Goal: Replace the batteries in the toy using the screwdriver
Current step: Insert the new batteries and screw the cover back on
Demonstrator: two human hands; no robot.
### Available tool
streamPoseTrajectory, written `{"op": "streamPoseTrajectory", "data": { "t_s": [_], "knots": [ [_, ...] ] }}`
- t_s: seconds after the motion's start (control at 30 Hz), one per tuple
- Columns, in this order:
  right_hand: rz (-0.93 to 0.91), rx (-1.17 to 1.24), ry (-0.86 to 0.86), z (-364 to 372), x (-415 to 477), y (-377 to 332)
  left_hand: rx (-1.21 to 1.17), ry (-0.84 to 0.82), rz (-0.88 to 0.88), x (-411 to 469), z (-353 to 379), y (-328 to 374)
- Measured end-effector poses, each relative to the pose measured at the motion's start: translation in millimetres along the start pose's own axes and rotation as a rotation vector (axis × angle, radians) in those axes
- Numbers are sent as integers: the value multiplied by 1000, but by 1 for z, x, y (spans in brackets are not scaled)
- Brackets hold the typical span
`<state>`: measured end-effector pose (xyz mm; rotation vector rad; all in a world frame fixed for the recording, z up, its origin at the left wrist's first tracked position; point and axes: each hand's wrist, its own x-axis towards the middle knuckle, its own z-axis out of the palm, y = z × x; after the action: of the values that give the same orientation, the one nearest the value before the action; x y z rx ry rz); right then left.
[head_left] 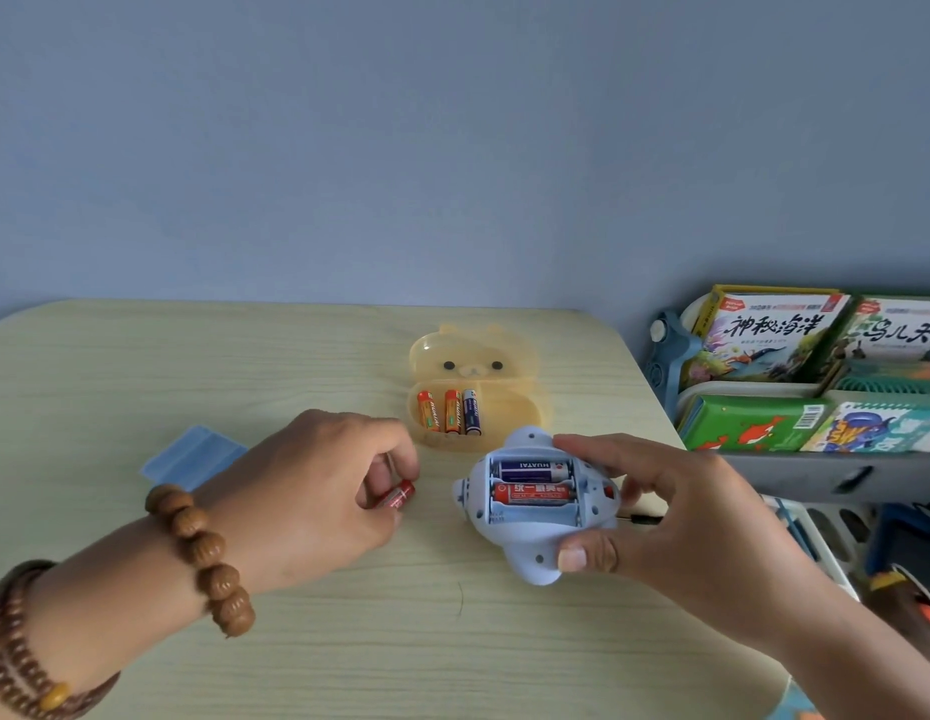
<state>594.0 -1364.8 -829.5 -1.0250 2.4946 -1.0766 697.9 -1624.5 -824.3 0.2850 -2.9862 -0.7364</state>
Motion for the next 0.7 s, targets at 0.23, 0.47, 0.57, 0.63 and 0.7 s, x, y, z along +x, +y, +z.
{"op": "streamPoseTrajectory", "data": {
  "t_s": [0.23,0.47,0.57,0.63,0.7],
  "knots": [
    [5,18,3,1,0,-1,-391,250,255,-3,-7,29],
    [2,11,1,2,0,-3,-207,256,528,6,9,57],
    [-13,19,3,0,-1,-5,-176,250,543,9,13,55],
    [-16,17,3,0,0,-6,-165,245,545,10,14,53],
    [-12,19,6,1,1,-5,-171,233,543,10,15,52]
  ]
}}
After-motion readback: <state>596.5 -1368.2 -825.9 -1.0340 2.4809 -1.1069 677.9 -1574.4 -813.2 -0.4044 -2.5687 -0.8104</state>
